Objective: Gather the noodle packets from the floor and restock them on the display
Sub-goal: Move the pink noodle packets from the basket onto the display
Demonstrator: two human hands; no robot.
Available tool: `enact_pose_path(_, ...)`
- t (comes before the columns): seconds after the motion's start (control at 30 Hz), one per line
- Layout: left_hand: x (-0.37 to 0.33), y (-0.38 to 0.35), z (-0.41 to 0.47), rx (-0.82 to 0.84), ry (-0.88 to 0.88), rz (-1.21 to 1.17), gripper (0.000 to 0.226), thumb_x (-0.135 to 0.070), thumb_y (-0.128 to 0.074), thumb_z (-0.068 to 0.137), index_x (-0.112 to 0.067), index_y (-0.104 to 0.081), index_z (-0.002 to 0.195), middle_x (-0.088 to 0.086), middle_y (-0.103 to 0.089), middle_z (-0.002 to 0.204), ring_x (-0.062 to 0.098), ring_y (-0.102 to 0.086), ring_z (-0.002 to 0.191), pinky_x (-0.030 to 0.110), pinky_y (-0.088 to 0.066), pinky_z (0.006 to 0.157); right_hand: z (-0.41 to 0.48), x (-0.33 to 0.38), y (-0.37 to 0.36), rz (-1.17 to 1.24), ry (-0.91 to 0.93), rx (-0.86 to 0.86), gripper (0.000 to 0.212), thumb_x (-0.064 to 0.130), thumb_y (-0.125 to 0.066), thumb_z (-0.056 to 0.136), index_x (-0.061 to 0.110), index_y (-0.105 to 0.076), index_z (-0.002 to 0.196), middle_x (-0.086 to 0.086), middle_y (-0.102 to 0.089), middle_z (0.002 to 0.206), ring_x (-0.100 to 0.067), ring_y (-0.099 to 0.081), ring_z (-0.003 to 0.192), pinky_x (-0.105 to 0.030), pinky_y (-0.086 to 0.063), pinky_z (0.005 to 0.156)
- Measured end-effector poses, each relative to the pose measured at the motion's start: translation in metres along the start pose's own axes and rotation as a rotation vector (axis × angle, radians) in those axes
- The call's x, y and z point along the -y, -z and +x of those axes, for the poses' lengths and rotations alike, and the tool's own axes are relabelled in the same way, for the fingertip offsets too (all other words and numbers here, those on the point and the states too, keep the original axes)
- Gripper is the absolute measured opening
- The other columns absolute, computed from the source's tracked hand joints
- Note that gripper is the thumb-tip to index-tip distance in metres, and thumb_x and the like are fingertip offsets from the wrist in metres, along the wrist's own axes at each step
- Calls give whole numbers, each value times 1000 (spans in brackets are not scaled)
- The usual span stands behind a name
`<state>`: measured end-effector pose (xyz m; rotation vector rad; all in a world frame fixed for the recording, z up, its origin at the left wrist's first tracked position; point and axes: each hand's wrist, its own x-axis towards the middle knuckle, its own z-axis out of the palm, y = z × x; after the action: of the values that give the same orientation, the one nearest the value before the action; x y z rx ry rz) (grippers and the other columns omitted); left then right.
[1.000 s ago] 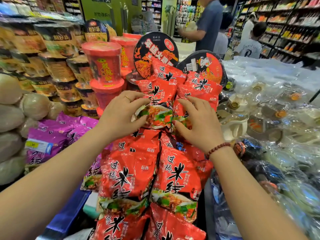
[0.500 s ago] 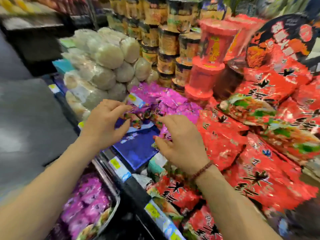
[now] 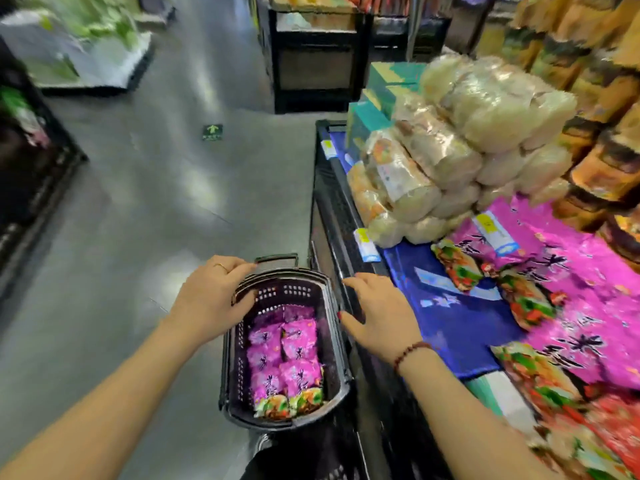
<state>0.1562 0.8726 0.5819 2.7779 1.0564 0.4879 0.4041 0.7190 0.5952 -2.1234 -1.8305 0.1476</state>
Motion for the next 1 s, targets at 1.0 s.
enact_pose_path(1.0, 140, -377, -163, 322, 805, -404, 78, -41, -68, 80, -28, -34, 149, 3, -16, 161, 31, -26, 143, 47, -32, 112, 29, -51, -471, 525, -566, 834, 66, 27, -73, 84, 23, -42, 142, -5, -40, 144, -21, -43, 128, -31, -35, 107)
